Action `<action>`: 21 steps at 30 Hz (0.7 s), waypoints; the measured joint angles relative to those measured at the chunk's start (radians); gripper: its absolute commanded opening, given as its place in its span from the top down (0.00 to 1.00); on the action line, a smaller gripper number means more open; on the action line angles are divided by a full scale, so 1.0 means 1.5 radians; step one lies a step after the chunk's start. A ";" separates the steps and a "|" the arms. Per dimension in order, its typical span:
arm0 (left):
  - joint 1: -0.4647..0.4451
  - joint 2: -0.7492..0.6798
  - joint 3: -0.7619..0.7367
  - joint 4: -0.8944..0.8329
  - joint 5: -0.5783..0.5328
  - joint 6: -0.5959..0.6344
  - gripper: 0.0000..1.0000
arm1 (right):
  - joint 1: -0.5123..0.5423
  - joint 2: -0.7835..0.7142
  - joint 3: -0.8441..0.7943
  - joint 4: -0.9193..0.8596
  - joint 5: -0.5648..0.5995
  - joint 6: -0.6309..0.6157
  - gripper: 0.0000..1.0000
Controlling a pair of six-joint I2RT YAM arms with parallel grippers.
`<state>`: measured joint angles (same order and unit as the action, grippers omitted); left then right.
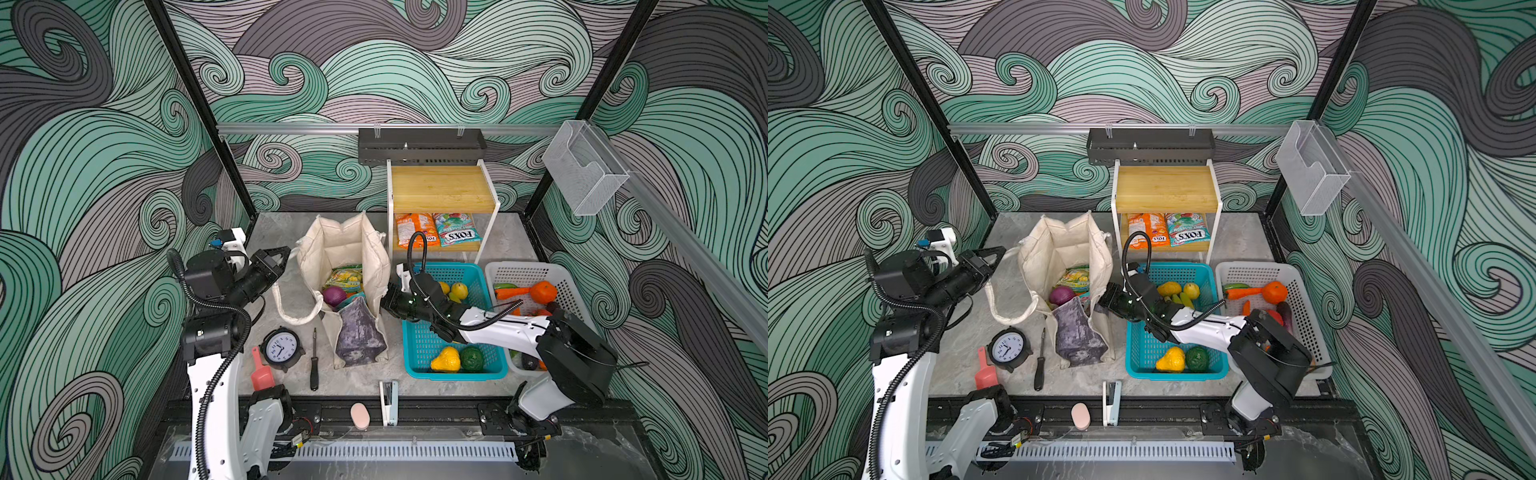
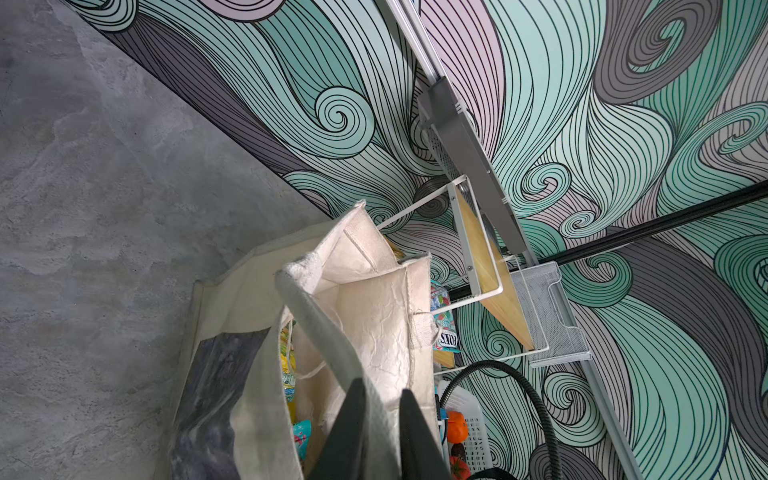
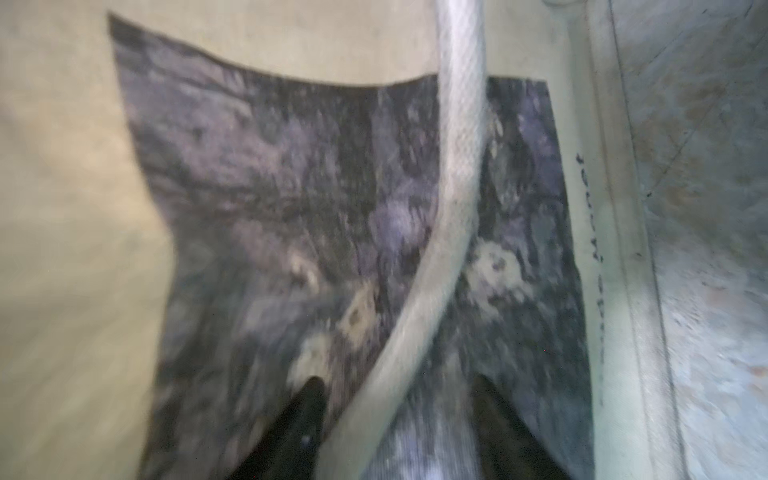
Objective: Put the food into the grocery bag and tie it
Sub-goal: 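Lift the rope handles upward with both grippers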
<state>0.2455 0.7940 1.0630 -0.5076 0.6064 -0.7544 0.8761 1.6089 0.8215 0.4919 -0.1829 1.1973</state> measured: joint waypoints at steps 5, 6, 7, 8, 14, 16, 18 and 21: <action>0.000 0.000 -0.002 -0.003 -0.002 0.003 1.00 | 0.005 0.036 0.015 0.024 0.007 0.003 1.00; 0.000 0.000 -0.002 -0.005 -0.004 0.004 1.00 | 0.004 0.034 0.013 0.028 0.010 0.007 1.00; 0.000 0.000 -0.002 -0.006 -0.006 0.005 1.00 | 0.003 0.030 0.010 0.028 0.012 0.003 1.00; 0.000 0.000 -0.002 -0.008 -0.007 0.006 1.00 | 0.001 0.020 0.003 0.026 0.016 -0.003 1.00; 0.000 0.000 0.005 -0.031 -0.038 0.028 1.00 | -0.038 -0.124 -0.036 -0.090 0.053 -0.085 1.00; 0.000 0.000 0.014 -0.044 -0.051 0.037 1.00 | -0.051 -0.182 -0.036 -0.134 0.074 -0.118 1.00; 0.000 0.000 0.022 -0.051 -0.061 0.044 1.00 | -0.057 -0.235 -0.033 -0.179 0.094 -0.154 1.00; 0.001 0.000 0.024 -0.053 -0.069 0.048 1.00 | -0.057 -0.272 -0.007 -0.254 0.112 -0.204 1.00</action>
<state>0.2462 0.7940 1.0985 -0.5877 0.5022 -0.6827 0.7906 1.2011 0.8104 0.1104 -0.0151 0.8917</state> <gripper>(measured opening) 0.193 0.069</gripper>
